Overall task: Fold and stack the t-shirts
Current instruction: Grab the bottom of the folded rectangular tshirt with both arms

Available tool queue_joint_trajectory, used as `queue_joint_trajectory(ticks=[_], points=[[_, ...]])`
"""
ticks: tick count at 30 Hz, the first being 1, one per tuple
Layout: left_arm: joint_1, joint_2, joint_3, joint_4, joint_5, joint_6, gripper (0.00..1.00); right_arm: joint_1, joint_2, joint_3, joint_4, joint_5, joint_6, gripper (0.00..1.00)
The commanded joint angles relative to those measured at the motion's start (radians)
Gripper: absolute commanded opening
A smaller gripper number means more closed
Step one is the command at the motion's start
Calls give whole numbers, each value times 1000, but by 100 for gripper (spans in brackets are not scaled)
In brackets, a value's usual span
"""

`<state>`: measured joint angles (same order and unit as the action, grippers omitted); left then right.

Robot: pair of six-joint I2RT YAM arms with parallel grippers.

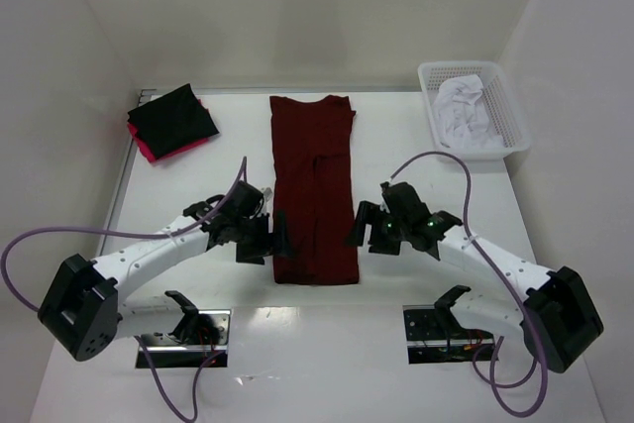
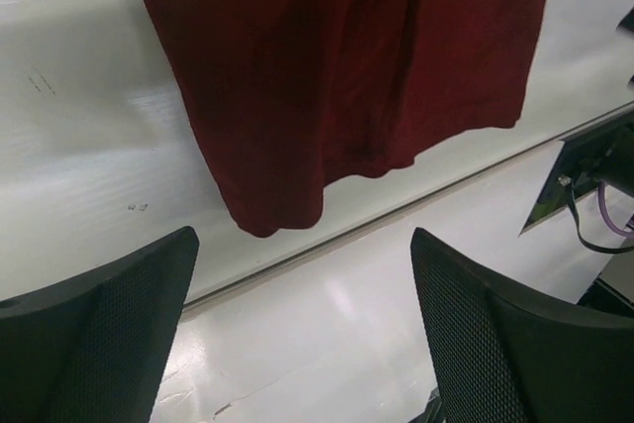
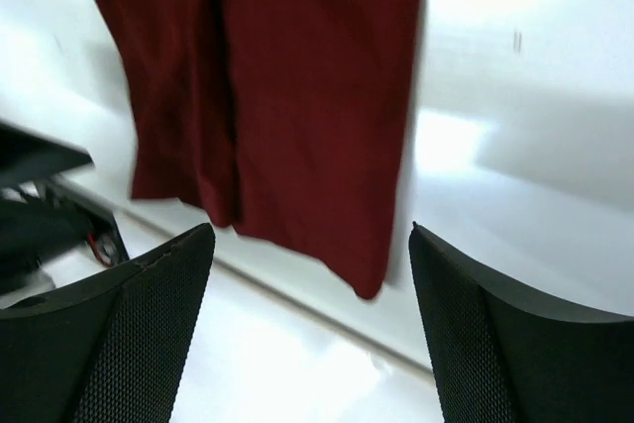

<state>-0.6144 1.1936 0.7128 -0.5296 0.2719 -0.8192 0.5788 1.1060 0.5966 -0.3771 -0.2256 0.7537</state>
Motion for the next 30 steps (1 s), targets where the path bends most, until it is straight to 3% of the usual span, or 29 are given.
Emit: queue_joint_trajectory(ticks=[1, 5, 11, 30], points=[[-5, 24, -3, 16, -10, -18, 95, 27, -79, -63, -10, -38, 63, 84], [-5, 69, -5, 6, -7, -27, 95, 36, -170, -146, -52, -52, 84, 83], [-15, 98, -21, 6, 0, -56, 92, 36, -230, -216, -18, -92, 110, 70], [-33, 126, -85, 69, 3, -161, 69, 119, -43, -227, 168, -112, 133, 55]])
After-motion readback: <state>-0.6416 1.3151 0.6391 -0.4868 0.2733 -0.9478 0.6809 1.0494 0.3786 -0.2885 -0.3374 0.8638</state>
